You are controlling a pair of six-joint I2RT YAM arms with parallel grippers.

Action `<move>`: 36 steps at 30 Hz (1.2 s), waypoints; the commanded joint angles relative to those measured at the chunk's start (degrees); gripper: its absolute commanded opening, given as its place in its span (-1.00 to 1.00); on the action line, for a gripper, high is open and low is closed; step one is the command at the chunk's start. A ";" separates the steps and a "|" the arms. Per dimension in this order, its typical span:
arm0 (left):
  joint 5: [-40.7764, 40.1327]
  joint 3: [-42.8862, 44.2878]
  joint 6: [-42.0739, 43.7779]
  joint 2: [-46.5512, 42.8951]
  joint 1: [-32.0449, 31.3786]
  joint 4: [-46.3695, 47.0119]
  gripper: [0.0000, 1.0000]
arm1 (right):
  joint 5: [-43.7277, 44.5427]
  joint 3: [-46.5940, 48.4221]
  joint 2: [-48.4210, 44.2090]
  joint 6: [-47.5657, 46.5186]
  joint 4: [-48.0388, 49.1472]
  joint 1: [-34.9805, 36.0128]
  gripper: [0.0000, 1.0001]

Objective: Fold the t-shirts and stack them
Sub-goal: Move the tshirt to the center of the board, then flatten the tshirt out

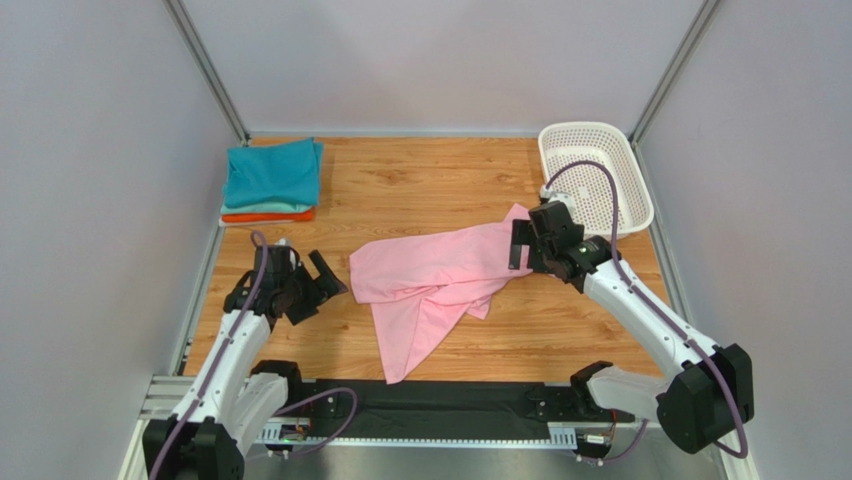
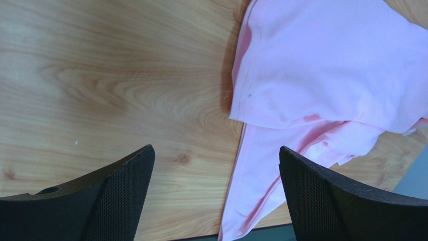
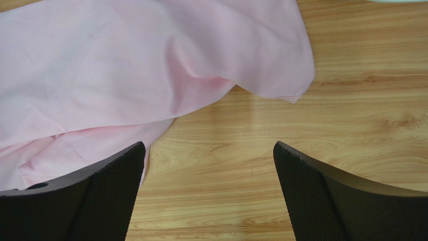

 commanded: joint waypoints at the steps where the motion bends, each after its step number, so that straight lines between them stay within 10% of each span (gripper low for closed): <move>1: 0.65 3.15 -0.80 5.83 -1.70 9.41 0.99 | 3.71 -2.45 -0.82 1.85 1.09 -1.27 1.00; 15: -6.38 23.28 0.51 43.98 -8.81 13.37 0.70 | -5.43 -10.36 -0.03 7.12 2.58 -18.24 0.98; 21: -4.01 26.89 0.51 51.90 -10.48 12.76 -0.06 | -8.33 -12.30 1.28 7.91 5.83 -22.55 0.96; 24: -4.28 26.45 0.34 52.34 -11.10 13.19 -0.95 | -8.86 -12.04 3.74 7.91 8.29 -22.73 0.93; 36: -9.90 24.26 1.48 43.56 -11.10 12.05 -1.00 | -12.73 -5.98 19.21 5.19 17.34 -22.81 0.40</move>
